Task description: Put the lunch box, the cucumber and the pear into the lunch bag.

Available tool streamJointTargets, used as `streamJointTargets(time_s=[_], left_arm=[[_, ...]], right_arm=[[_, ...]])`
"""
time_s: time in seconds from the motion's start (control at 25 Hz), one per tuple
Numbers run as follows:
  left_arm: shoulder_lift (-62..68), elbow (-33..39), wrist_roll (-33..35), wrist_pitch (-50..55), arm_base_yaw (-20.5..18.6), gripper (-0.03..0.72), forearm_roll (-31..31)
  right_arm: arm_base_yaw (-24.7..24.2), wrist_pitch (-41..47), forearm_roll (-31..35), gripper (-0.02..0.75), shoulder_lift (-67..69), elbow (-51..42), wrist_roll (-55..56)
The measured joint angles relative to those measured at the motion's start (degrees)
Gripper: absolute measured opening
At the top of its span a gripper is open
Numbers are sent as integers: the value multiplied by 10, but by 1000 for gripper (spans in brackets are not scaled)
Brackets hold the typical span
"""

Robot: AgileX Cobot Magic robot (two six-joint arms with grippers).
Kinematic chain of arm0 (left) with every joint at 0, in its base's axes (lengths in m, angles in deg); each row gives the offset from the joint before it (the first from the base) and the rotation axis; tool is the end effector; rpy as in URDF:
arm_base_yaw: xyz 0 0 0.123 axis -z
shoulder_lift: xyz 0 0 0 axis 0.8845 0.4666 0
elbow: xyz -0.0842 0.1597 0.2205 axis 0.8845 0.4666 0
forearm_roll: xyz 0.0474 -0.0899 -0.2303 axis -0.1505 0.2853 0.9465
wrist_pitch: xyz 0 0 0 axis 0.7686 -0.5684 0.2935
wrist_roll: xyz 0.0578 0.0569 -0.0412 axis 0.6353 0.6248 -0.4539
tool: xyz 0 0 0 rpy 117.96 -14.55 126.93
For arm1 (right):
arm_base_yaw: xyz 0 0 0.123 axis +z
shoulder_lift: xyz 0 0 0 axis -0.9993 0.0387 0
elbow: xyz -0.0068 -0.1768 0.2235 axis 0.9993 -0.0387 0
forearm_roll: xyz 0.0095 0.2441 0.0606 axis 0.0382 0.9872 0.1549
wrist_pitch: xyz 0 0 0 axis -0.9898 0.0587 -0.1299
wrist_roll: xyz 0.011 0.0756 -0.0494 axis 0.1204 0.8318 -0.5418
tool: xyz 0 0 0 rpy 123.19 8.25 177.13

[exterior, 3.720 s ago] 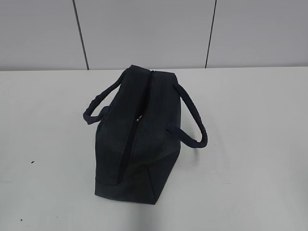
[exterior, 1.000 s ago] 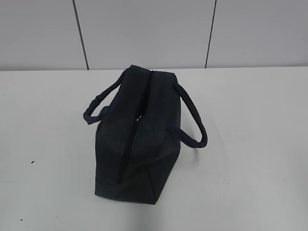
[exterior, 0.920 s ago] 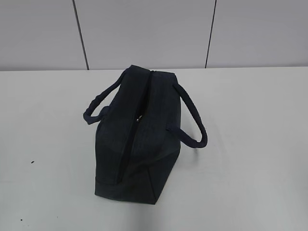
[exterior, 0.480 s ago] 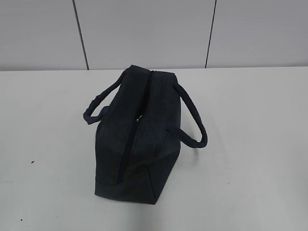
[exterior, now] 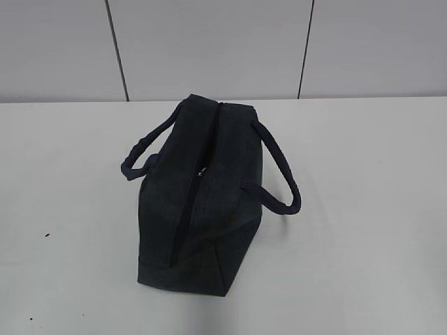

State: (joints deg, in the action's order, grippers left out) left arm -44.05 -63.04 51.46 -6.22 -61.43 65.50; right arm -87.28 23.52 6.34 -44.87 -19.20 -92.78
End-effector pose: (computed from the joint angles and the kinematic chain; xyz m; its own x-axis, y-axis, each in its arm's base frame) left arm -0.0122 0.0002 0.2786 -0.4629 -0.0450 -0.8853 -0.0105 0.9989 -0.0453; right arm -0.0113 -0.0020 0.2700 -0.5149 -0.0782 -0.8537 -0.0303 0.9969 -0.0730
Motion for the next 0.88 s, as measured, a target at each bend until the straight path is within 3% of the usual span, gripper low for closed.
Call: streamJointTargets(time_s=[0.88], left_arm=[[0,0,0,0,0,239,0]], right_arm=[[0,0,0,205,0,0,0]])
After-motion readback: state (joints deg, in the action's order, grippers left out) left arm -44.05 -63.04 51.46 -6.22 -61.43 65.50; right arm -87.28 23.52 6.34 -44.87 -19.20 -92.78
